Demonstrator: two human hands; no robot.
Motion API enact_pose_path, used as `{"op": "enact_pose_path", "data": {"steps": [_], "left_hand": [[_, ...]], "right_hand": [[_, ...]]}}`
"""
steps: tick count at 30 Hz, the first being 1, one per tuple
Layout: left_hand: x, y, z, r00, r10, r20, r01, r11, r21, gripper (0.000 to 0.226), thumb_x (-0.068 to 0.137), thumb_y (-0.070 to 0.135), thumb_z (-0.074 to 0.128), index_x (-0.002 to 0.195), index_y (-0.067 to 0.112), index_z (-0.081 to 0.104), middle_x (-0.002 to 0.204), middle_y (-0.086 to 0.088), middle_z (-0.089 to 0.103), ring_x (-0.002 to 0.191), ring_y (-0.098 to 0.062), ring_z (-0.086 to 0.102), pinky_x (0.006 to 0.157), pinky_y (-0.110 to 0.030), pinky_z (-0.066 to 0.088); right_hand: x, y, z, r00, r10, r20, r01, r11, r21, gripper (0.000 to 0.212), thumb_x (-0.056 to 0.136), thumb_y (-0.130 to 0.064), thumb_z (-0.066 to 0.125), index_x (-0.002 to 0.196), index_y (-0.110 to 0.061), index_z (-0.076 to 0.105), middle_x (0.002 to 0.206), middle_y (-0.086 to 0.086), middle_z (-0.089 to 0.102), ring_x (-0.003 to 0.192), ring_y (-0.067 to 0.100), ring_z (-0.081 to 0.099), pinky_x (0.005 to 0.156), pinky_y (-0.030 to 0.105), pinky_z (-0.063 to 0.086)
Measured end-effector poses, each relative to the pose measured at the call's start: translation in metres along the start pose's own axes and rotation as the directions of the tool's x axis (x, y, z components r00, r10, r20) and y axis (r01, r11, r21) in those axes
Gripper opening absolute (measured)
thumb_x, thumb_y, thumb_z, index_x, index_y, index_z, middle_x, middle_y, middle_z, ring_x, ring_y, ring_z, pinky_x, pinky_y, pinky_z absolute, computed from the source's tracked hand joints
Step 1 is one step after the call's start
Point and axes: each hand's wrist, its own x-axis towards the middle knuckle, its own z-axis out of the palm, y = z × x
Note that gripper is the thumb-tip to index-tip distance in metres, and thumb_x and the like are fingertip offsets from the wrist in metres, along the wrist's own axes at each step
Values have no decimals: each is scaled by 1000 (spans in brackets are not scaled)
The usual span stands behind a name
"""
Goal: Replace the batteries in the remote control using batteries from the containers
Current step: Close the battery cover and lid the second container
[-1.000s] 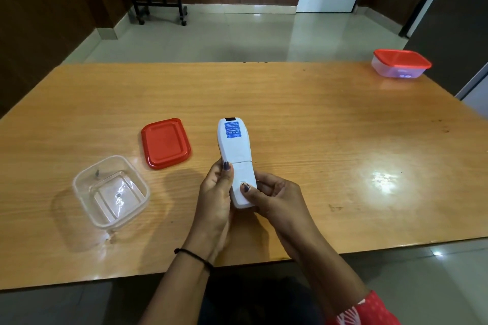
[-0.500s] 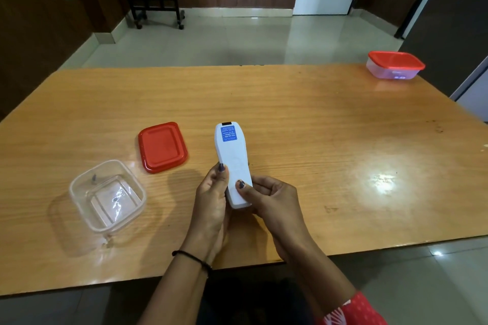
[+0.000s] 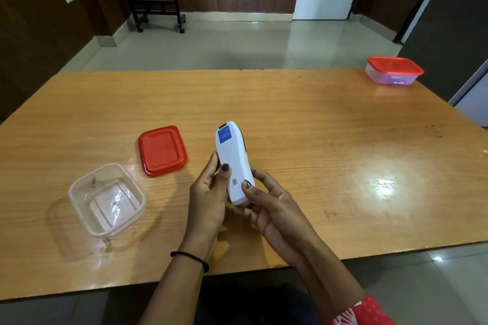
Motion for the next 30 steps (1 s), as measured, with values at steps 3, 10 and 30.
{"op": "enact_pose_path", "data": {"steps": [3, 10, 30], "left_hand": [[0, -3, -1, 999, 14, 44, -17, 999, 50, 46, 92, 26, 55, 137, 29, 46, 127, 8, 63, 113, -10, 62, 93, -32, 53], [0, -11, 5, 978, -34, 208, 3, 989, 146, 36, 95, 13, 52, 128, 25, 57, 130, 7, 61, 119, 2, 55, 95, -19, 45], [3, -6, 19, 974, -140, 178, 162, 980, -113, 40, 99, 24, 41, 137, 13, 43, 104, 13, 64, 90, 9, 65, 75, -7, 50]], "right_hand": [[1, 1, 0, 1000, 8, 2, -8, 997, 75, 50, 80, -4, 63, 127, -13, 49, 101, 15, 71, 88, 24, 64, 83, 36, 53], [28, -8, -12, 925, -245, -290, 205, 965, -164, 41, 83, -6, 67, 123, -10, 59, 104, 10, 70, 92, 16, 69, 88, 29, 55], [40, 26, -15, 753, -647, -119, 151, 345, -926, 66, 85, -14, 63, 143, -22, 34, 137, -3, 51, 126, 12, 46, 102, 24, 40]]}}
